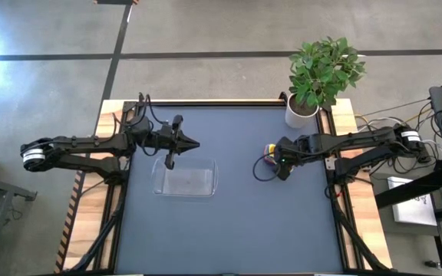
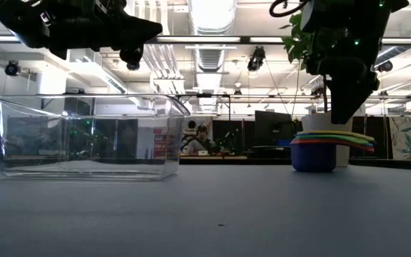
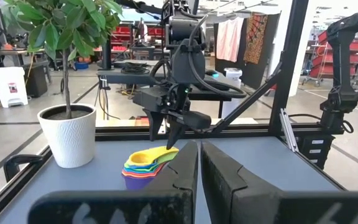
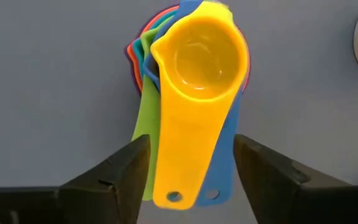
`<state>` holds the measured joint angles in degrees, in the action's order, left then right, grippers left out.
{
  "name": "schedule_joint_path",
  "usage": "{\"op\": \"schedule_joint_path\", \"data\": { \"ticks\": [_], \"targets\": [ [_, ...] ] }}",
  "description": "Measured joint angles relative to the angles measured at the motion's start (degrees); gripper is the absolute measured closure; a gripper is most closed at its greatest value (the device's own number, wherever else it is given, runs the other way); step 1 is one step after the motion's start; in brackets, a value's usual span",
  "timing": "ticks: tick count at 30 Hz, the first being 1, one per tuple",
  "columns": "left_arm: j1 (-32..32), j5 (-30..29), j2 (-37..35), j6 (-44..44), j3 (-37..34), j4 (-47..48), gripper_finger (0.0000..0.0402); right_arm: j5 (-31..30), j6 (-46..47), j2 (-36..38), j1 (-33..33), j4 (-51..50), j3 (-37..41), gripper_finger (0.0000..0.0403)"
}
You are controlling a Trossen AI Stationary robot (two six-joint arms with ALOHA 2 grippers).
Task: Nest measuring cups in basket
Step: Put the stacked measuring cups into the transparent bin
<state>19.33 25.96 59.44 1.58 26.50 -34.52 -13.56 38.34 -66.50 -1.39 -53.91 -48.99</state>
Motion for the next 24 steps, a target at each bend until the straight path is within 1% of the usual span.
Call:
{"op": "schedule_joint_path", "data": {
  "ticks": [7, 14, 19, 24],
  "targets": [
    [0.0, 0.0, 0.0, 0.0, 0.0, 0.1, 0.0400, 0.1, 1.3, 0.0, 0.0, -0.4, 0.0, 0.0148],
    [-0.2, 0.0, 0.0, 0.0, -0.1, 0.7, 0.0400, 0.7, 0.5, 0.8, -0.8, -0.2, 1.0, 0.0125],
    [-1.2, 0.1, 0.0, 0.0, -0.1, 1.5, 0.0400, 6.2, -3.4, 3.1, -3.5, 7.2, 4.0, 0.0104],
    [-1.7, 0.1, 0.0, 0.0, -0.1, 2.2, 0.0400, 7.6, -6.0, 4.0, -5.5, 7.6, 5.3, 0.0076]
  ]
}}
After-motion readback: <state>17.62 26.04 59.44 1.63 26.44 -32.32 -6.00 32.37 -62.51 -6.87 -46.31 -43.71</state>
